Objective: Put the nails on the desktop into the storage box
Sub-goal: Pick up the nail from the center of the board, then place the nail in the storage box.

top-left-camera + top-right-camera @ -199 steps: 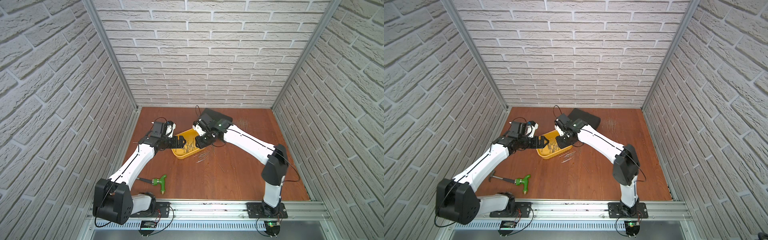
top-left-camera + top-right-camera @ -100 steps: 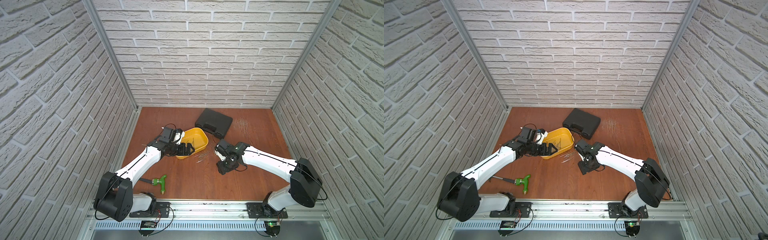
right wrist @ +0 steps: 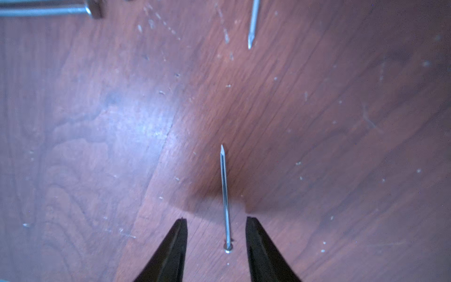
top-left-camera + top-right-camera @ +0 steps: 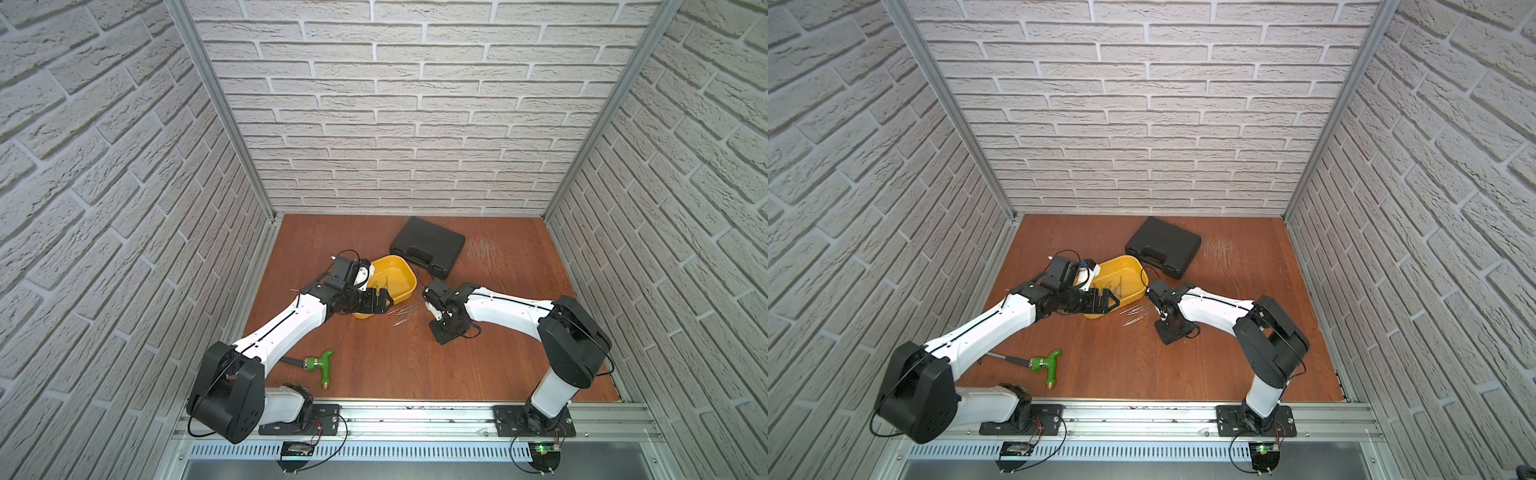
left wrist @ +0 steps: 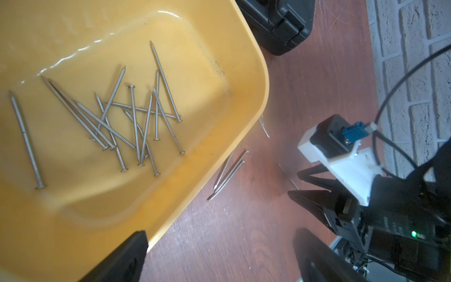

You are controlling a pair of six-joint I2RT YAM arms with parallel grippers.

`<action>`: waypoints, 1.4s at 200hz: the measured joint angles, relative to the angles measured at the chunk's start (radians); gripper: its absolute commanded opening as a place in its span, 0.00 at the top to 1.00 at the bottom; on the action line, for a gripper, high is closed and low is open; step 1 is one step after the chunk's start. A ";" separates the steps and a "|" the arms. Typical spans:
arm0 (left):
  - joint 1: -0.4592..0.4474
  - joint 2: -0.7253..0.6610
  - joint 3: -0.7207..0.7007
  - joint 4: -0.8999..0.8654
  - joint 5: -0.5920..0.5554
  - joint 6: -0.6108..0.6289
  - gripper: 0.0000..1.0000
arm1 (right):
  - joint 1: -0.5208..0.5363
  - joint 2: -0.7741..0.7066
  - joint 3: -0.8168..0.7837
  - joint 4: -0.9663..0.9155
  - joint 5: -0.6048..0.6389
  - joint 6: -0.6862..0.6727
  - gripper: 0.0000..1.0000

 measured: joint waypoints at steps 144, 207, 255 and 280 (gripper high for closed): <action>0.174 -0.136 -0.035 -0.038 0.034 0.027 0.02 | 0.006 -0.072 0.159 -0.186 0.032 0.008 0.98; 0.227 -0.172 -0.043 -0.040 0.015 0.027 0.02 | 0.003 -0.025 0.563 -0.271 -0.043 0.005 0.98; 0.250 -0.162 -0.042 -0.045 -0.023 0.027 0.02 | 0.003 0.315 0.842 -0.286 -0.092 -0.028 0.98; 0.256 -0.126 -0.039 -0.045 -0.023 0.027 0.02 | 0.003 0.454 0.974 -0.298 -0.108 -0.052 0.98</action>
